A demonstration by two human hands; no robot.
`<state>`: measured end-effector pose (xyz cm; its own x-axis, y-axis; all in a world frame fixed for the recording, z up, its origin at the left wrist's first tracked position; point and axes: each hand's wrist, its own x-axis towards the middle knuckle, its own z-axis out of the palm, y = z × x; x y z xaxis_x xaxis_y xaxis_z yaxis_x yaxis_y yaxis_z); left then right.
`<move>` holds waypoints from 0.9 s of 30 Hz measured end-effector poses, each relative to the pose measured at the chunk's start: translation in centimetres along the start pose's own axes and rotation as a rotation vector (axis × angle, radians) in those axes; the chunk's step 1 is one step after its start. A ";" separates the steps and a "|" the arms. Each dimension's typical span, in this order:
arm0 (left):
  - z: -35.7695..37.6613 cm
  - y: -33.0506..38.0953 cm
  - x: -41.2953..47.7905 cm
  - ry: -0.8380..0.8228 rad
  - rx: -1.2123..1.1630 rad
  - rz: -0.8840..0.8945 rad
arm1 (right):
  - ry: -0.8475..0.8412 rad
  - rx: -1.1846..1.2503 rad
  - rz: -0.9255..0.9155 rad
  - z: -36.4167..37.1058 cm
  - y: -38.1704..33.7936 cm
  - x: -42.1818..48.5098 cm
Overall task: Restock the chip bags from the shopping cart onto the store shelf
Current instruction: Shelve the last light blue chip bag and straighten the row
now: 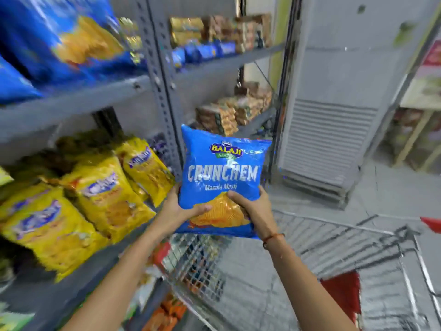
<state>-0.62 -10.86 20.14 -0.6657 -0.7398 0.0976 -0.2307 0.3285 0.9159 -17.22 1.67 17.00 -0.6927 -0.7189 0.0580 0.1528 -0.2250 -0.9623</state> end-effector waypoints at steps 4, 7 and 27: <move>-7.3 5.6 -2.5 0.190 -0.005 0.140 | -0.119 0.020 -0.160 7.2 -6.6 0.0; -12.7 8.9 -5.6 0.362 0.051 0.229 | -0.271 0.077 -0.231 12.7 -11.0 -1.3; -36.6 16.7 -22.9 0.941 0.108 0.291 | -0.863 0.081 -0.349 42.6 -21.9 -10.0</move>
<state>36.77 -9.95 47.45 0.1177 -0.7712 0.6256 -0.2420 0.5887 0.7713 16.43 -14.26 48.82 0.0498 -0.8343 0.5490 0.1061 -0.5422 -0.8335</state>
